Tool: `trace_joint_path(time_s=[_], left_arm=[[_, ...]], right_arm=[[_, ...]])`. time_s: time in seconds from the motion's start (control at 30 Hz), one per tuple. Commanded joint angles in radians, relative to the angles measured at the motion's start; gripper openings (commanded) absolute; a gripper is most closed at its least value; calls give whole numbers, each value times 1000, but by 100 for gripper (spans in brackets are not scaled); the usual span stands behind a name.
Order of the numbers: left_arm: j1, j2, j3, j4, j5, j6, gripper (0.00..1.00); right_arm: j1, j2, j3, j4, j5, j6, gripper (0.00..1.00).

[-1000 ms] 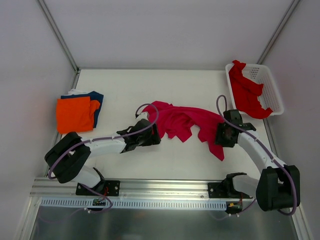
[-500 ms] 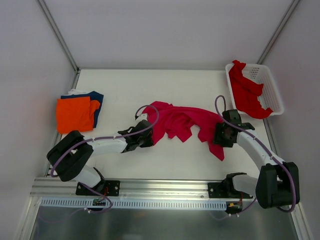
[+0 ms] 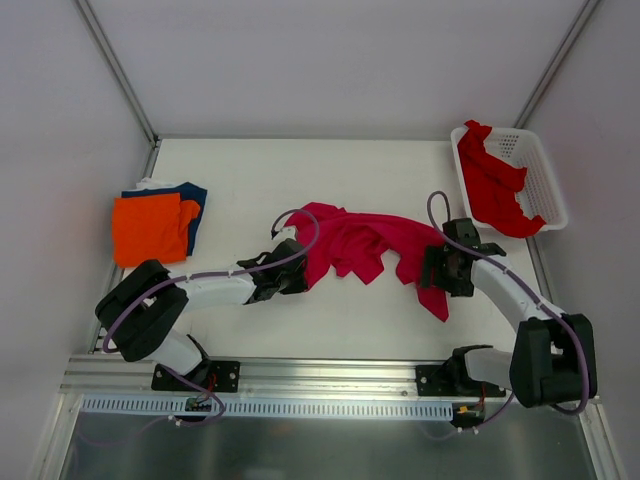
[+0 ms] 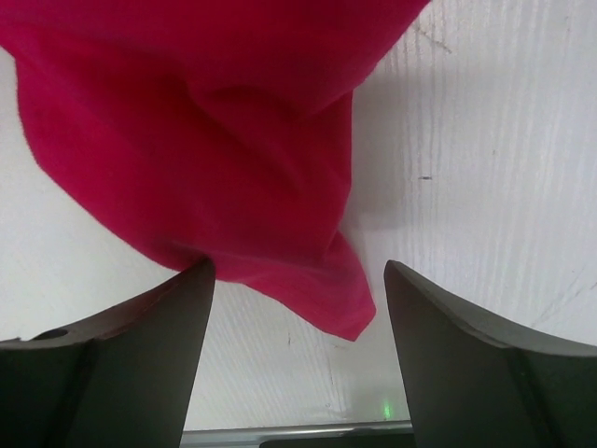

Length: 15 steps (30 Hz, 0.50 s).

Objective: Fold and stack the t-shirts
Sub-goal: Flatten out the tshirt

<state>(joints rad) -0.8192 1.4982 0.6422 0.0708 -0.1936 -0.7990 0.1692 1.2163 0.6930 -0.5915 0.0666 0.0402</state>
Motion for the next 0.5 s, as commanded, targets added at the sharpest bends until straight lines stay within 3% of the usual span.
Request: trace_joint_path(time_s=[0.0,0.13,0.23,0.27,0.3,0.37,0.47], left_arm=[[-11,10,-15,-109,-26,21,0],[-11,0,-15,-120,-36,24,0],[-12,-1,-13,-124,-35,26,0],[-12,-1,-13,-126,-35,26,0],[-12,-3,-15,-128,-38,26,0],[-11,-6,-16,-131,-41,24,0],[-12,-22,-1,-169,-62,26,0]], right_arm=[[6,57,22,39,-1,3,77],[1,113,20,74,-34,7,76],[3,120,22,93,-47,12,42],[3,117,22,91,-41,13,18],[3,109,22,88,-27,13,9],[4,83,31,55,-10,3,0],[6,23,63,-8,19,-11,1]])
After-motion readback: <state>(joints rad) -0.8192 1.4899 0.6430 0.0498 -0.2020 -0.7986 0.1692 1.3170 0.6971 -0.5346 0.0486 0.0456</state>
